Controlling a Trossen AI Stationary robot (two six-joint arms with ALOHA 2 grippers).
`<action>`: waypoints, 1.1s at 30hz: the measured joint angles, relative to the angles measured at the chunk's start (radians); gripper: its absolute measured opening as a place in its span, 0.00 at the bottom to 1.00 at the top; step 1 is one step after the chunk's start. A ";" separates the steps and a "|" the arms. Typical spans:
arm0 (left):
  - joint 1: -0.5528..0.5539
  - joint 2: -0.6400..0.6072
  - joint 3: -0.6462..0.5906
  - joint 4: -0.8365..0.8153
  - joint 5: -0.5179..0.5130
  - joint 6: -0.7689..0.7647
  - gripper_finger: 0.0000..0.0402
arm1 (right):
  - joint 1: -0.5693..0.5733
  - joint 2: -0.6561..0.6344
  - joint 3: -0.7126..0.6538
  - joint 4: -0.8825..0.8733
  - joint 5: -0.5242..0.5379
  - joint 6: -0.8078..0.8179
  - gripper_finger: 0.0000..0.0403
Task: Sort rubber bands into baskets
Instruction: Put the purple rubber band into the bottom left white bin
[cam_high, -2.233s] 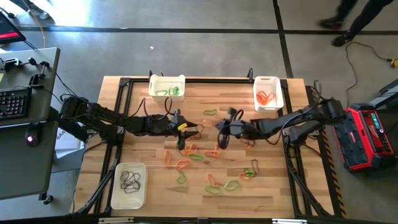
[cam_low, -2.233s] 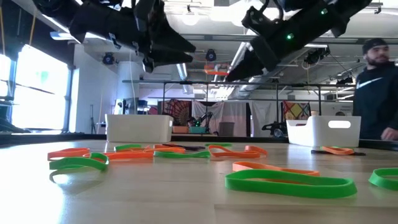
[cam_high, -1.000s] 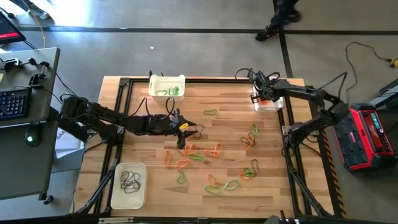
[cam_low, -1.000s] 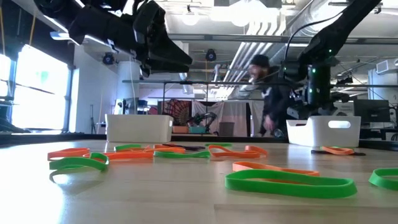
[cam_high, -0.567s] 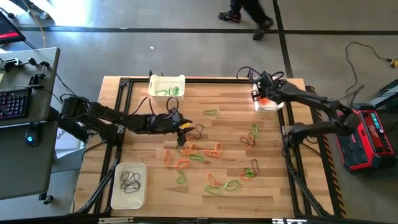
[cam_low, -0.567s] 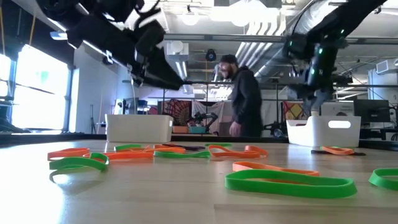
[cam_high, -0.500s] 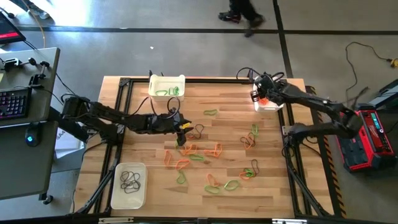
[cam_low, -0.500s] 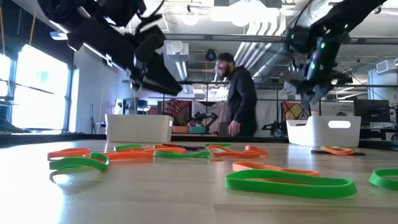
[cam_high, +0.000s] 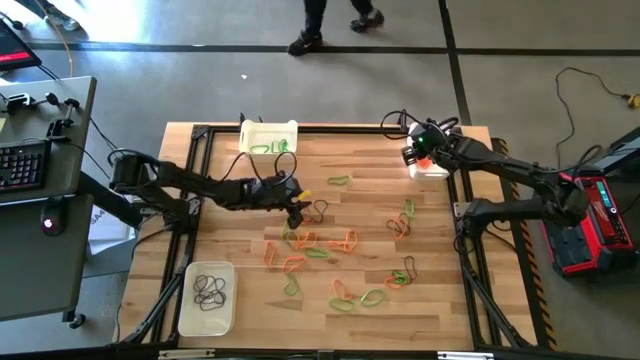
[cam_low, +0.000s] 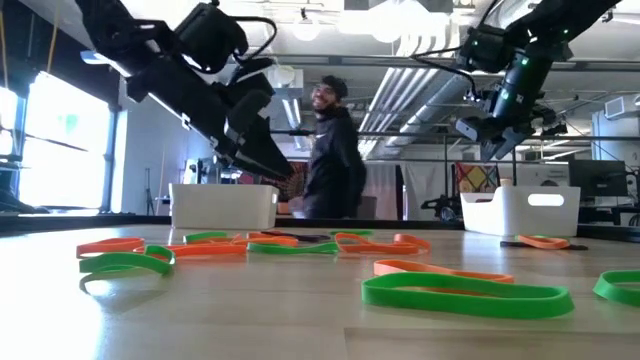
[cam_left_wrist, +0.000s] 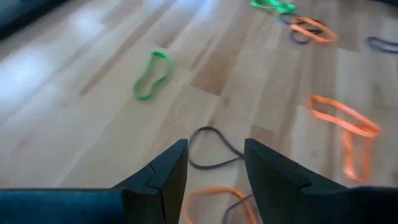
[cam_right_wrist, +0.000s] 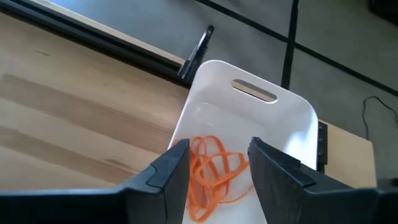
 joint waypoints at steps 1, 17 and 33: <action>0.013 0.000 0.005 -0.004 0.044 0.000 0.37 | 0.008 0.000 0.000 0.009 -0.010 -0.008 0.38; 0.077 0.245 0.211 -0.172 0.105 0.165 0.42 | 0.215 0.000 0.000 0.173 -0.023 -0.041 0.38; 0.089 0.377 0.278 -0.227 0.070 0.221 0.29 | 0.316 0.000 0.000 0.232 -0.017 -0.046 0.38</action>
